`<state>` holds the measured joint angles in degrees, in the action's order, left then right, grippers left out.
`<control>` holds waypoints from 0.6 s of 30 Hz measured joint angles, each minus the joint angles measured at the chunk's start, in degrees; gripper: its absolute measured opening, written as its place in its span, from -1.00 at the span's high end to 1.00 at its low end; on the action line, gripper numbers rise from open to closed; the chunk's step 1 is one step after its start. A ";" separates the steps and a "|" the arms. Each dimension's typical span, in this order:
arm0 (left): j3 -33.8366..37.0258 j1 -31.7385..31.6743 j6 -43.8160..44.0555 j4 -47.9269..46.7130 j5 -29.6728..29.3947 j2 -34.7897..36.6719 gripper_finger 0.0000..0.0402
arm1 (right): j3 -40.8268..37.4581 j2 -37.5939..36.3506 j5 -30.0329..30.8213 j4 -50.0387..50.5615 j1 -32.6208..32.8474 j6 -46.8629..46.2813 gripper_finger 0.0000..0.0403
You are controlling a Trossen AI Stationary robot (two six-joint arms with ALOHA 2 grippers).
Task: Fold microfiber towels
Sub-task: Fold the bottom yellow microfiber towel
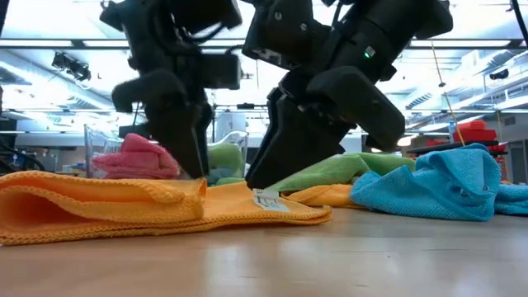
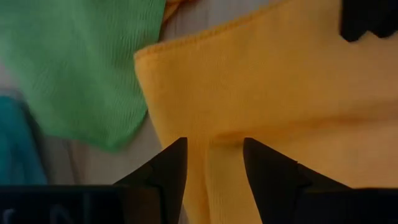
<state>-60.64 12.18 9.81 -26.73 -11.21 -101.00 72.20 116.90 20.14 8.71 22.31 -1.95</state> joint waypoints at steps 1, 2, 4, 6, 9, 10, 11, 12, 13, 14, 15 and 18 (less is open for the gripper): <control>0.00 -0.13 -0.29 0.10 0.09 -0.58 0.18 | 0.00 0.00 0.00 -0.02 -0.02 0.00 0.54; 0.00 -0.23 -0.40 -0.32 0.11 -1.09 0.19 | 0.00 0.00 0.02 0.06 -0.02 0.00 0.54; 0.00 -0.28 -0.43 -0.14 0.11 -1.49 0.22 | 0.02 0.00 0.00 -0.02 0.00 -0.11 0.54; 0.00 -0.39 -0.44 -0.21 0.11 -1.45 0.25 | 0.00 0.00 0.00 0.31 0.00 -0.31 0.54; 0.00 -0.41 -0.58 -0.67 0.09 -1.45 0.33 | 0.00 0.00 0.00 0.06 0.00 -0.28 0.54; 0.00 -0.41 -0.59 -1.03 0.09 -1.45 0.37 | 0.00 0.00 0.00 -0.10 0.00 -0.18 0.54; 0.00 -0.40 -0.59 -1.51 0.09 -1.45 0.41 | 0.00 0.00 0.02 -0.11 0.00 -0.18 0.54; 0.00 -0.39 -0.58 -2.07 0.10 -1.45 0.45 | 0.00 0.00 0.00 -0.11 0.00 -0.15 0.54; 0.00 -0.39 -0.56 -2.45 0.12 -1.45 0.49 | 0.00 0.00 0.00 -0.11 0.00 -0.13 0.54; 0.00 -0.39 -0.38 -2.71 0.17 -1.45 0.54 | 0.00 0.00 0.02 -0.11 0.00 -0.18 0.54; 0.00 -0.39 -0.10 -3.04 0.49 -1.43 0.59 | 0.00 0.00 0.00 -0.13 0.00 -0.18 0.54; 0.00 -0.39 0.15 -3.43 2.30 -1.43 0.72 | 0.00 0.00 0.02 -0.15 0.00 -0.18 0.54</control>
<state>-60.64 11.79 9.95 -30.16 -8.91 -102.43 72.20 116.90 20.16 8.56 22.31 -2.13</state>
